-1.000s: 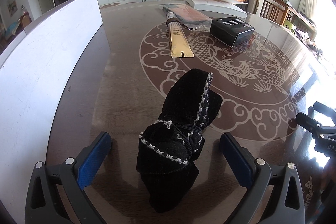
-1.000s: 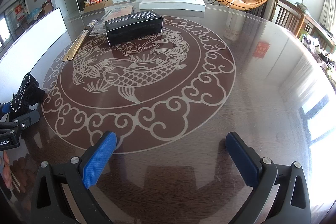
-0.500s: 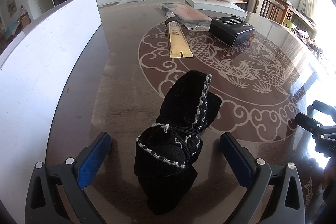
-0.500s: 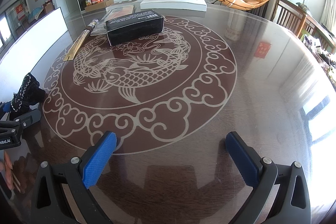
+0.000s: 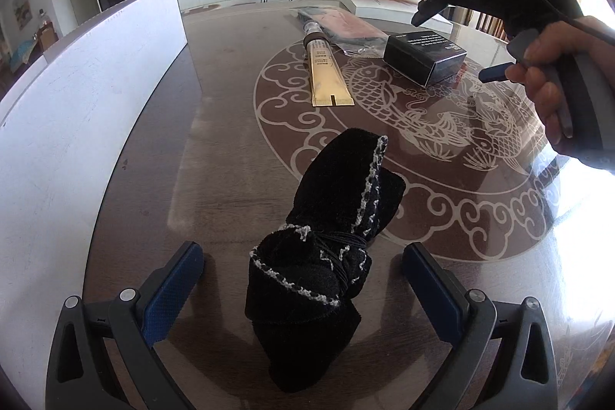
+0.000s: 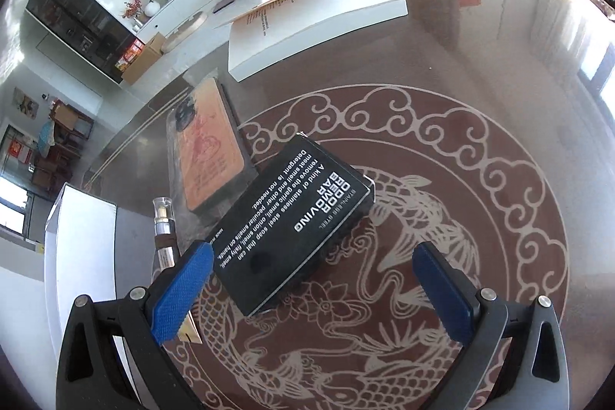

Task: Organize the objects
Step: 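Close the right tool on the black 'ODOR REMOVING BAR' box, then hold the knit item and soap box raised above the table with both tools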

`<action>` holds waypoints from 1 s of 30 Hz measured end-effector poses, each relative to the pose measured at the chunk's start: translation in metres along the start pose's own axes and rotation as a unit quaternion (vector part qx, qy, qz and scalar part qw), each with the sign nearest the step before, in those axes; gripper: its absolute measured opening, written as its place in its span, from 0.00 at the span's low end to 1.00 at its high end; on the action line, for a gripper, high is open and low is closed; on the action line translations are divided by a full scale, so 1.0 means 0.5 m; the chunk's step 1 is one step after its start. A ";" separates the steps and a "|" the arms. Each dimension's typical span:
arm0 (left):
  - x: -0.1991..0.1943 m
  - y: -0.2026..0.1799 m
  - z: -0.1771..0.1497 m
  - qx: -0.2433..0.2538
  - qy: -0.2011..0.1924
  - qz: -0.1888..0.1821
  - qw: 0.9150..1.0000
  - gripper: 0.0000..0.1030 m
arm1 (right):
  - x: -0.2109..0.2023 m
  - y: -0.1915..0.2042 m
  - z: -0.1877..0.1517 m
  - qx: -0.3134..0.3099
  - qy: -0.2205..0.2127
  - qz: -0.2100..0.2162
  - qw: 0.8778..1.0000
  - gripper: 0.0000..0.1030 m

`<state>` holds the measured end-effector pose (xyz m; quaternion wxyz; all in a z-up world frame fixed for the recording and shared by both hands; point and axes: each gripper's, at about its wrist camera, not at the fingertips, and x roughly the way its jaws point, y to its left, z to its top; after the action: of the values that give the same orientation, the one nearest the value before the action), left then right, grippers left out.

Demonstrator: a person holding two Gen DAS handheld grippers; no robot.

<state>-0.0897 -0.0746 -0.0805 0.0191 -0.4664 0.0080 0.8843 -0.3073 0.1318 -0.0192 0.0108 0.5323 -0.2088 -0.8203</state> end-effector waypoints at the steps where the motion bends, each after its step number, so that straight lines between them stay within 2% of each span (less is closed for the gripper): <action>1: 0.000 0.000 0.000 0.000 0.000 0.000 1.000 1.00 | 0.012 0.013 0.006 0.005 0.001 -0.004 1.000 1.00; 5: 0.000 0.000 0.000 0.000 0.000 0.000 1.000 1.00 | 0.058 0.056 0.014 0.002 0.016 -0.028 0.999 1.00; 8: 0.000 -0.001 0.000 0.000 0.000 0.000 1.000 1.00 | 0.073 0.085 0.008 -0.047 0.018 -0.066 0.997 0.99; 9: 0.000 -0.001 0.001 0.000 0.000 0.000 1.000 1.00 | 0.076 0.087 0.001 -0.066 0.018 -0.080 0.994 0.92; 10: 0.000 0.000 0.000 0.000 0.000 0.000 1.000 1.00 | 0.071 0.091 -0.007 -0.086 0.009 -0.086 0.993 0.88; 12: 0.000 0.000 0.000 0.000 0.000 0.000 1.000 1.00 | 0.062 0.092 -0.024 -0.121 -0.003 -0.089 0.989 0.73; 15: 0.000 0.000 0.000 0.000 0.000 0.000 1.000 1.00 | 0.047 0.089 -0.059 -0.184 -0.019 -0.103 0.977 0.58; 24: 0.001 0.001 0.001 0.000 0.000 0.000 1.000 1.00 | -0.055 -0.027 -0.211 -0.258 -0.064 -0.087 0.960 0.57; 30: 0.001 0.001 0.001 0.000 -0.001 0.000 1.000 1.00 | -0.148 -0.126 -0.357 -0.262 -0.095 -0.073 0.958 0.57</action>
<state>-0.0907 -0.0753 -0.0807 0.0191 -0.4659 0.0077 0.8846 -0.1058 0.1478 -0.0390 0.0700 0.4446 0.0530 -0.8914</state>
